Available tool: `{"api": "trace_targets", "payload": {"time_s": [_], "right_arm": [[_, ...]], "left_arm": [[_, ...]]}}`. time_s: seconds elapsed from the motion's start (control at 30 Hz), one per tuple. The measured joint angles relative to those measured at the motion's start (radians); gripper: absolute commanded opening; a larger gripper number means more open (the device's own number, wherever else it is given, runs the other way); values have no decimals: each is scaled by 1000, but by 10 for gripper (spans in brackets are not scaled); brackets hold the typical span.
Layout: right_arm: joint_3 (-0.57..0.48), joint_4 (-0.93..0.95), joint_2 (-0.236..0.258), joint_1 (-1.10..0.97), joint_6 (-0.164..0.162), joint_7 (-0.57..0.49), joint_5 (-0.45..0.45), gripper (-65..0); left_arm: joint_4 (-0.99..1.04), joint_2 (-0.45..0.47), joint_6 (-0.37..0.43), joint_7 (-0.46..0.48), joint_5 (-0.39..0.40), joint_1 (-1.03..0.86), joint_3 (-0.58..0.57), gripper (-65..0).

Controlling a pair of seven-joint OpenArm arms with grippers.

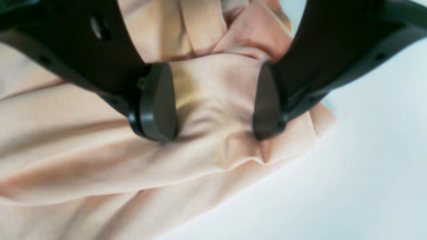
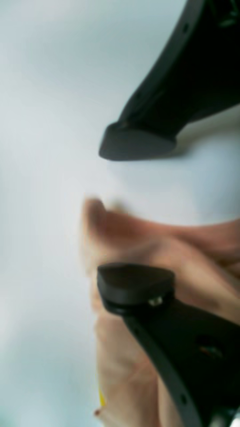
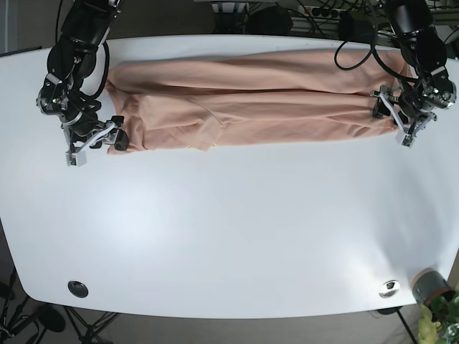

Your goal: Fold the T-shirt properly

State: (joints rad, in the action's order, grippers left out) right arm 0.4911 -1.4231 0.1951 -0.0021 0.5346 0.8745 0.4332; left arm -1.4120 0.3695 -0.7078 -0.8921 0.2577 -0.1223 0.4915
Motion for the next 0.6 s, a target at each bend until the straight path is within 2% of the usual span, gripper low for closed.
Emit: {"api": "trace_targets", "payload": {"time_s": [0.17,0.33,0.6], "right_arm": [[-2,-1,16,0,9,2,5,-192],[-3,-137,6,-17,11,60,10,-192],[-13,-365,-82,-17,17,172,19,-193]], "left_arm": [[19,3,0,18,2,3,0,-306],[18,5,1,17,0,6,-20,-306],[21,5,3,5,-6,14,-27,-306]]}}
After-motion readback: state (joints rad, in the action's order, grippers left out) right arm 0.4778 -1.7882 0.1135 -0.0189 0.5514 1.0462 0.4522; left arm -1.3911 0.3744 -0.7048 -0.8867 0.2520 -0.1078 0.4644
